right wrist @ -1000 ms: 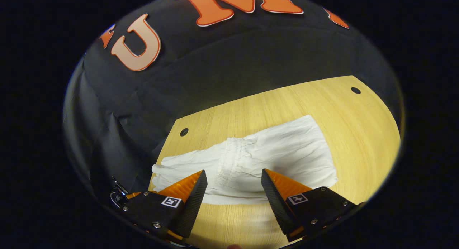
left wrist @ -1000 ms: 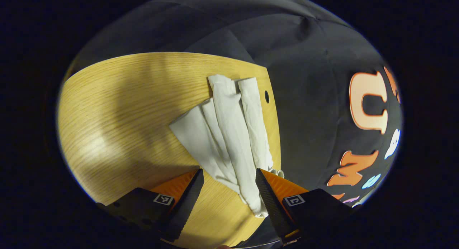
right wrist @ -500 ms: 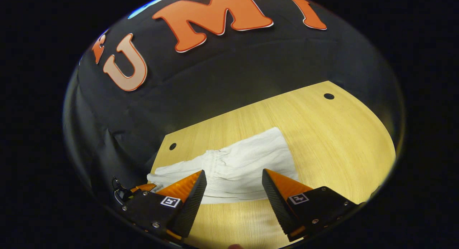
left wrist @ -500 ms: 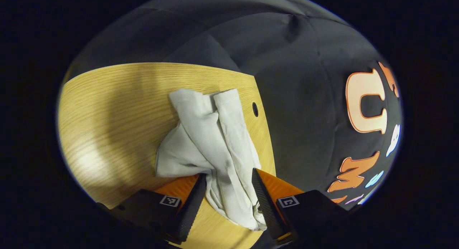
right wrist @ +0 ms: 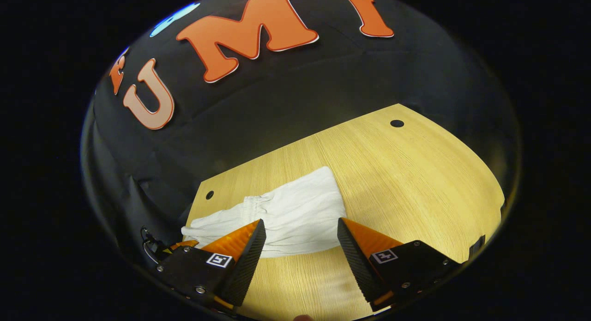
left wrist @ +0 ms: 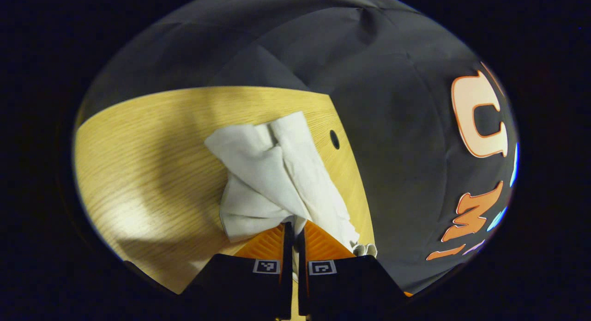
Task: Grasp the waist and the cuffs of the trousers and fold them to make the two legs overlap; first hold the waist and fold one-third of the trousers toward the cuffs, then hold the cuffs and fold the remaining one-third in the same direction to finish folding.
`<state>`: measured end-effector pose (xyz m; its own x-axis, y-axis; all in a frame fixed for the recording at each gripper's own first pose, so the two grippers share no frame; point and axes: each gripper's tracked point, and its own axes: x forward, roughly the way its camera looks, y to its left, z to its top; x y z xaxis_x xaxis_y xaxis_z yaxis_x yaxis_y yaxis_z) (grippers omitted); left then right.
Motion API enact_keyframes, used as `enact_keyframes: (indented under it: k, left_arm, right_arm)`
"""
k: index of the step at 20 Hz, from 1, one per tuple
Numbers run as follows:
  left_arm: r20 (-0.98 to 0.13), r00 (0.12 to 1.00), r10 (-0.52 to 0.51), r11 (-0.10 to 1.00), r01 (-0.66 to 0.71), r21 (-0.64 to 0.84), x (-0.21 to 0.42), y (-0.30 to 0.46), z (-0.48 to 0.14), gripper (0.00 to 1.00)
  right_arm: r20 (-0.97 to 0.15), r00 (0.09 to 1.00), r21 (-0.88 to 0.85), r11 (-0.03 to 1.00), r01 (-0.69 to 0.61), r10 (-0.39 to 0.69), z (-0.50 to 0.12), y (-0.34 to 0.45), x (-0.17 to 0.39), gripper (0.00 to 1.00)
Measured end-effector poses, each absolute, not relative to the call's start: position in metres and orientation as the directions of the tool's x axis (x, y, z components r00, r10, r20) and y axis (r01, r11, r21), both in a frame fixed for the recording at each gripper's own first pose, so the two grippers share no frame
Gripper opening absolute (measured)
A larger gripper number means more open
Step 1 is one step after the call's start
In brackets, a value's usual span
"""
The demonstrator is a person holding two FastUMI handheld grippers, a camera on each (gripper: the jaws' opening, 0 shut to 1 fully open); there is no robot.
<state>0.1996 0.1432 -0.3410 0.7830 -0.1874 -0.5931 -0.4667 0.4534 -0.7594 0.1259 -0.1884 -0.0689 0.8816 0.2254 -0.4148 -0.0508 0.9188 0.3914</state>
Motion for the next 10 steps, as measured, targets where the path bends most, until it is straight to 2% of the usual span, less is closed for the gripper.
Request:
enact_keyframes:
  k: [4,5,10]
  left_arm:
    - [-0.527,0.835,-0.159,0.536,-0.375,-0.756,0.201,0.131,-0.287,0.07]
    - [-0.512,0.844,-0.156,0.556,-0.353,-0.752,0.204,0.125,-0.273,0.09]
    - [-0.448,0.878,-0.166,0.672,-0.232,-0.703,0.219,0.083,-0.197,0.08]
  right_arm:
    - [-0.384,0.89,0.403,0.912,-0.079,0.247,-0.06,-0.205,0.128,0.94]
    - [-0.378,0.891,0.406,0.91,-0.085,0.252,-0.059,-0.209,0.127,0.94]
    - [-0.347,0.903,0.41,0.907,-0.097,0.254,-0.052,-0.239,0.121,0.94]
